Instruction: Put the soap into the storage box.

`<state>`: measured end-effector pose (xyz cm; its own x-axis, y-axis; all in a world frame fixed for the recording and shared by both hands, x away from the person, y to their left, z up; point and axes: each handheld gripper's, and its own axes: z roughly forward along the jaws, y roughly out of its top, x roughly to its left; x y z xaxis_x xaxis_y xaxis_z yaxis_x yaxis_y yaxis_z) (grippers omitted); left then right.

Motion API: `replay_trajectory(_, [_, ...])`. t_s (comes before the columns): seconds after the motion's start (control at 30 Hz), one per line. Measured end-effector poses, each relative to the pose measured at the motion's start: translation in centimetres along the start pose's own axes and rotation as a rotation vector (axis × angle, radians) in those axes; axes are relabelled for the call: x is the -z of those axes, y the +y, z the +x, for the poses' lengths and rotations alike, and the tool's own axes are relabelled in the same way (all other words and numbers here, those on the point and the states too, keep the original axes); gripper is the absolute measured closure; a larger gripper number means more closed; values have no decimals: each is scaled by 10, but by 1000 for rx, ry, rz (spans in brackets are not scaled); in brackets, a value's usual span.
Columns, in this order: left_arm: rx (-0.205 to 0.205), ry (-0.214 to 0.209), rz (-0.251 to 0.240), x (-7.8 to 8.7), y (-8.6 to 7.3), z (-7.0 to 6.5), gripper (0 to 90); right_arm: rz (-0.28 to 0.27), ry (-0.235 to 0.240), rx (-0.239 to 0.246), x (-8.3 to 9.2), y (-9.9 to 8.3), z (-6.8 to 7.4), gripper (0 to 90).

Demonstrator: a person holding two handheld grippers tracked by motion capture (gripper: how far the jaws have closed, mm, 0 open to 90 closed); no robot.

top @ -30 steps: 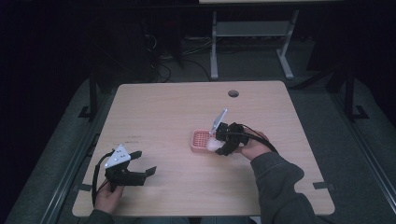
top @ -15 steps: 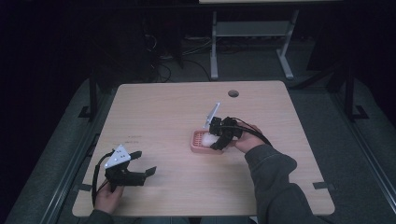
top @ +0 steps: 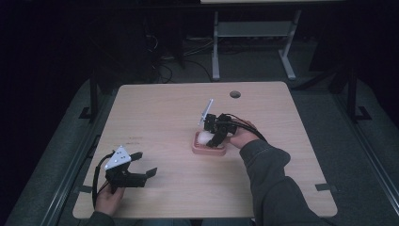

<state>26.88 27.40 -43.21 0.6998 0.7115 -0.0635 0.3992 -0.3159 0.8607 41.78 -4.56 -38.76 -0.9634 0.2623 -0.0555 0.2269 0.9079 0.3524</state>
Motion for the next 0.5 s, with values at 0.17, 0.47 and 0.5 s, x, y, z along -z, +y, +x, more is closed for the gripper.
replay_trajectory(0.17, [-3, -2, 3, 1, 0, 1, 145, 30, 9, 4, -8, 9, -5, 487])
replay_trajectory(0.47, [-1, -5, 6, 0, 0, 0, 144, 57, 21, -31, -25, 11, -15, 486])
replay_trajectory(0.5, [-2, -5, 5, 0, 0, 0, 144, 62, 20, -38, -27, 11, -16, 486])
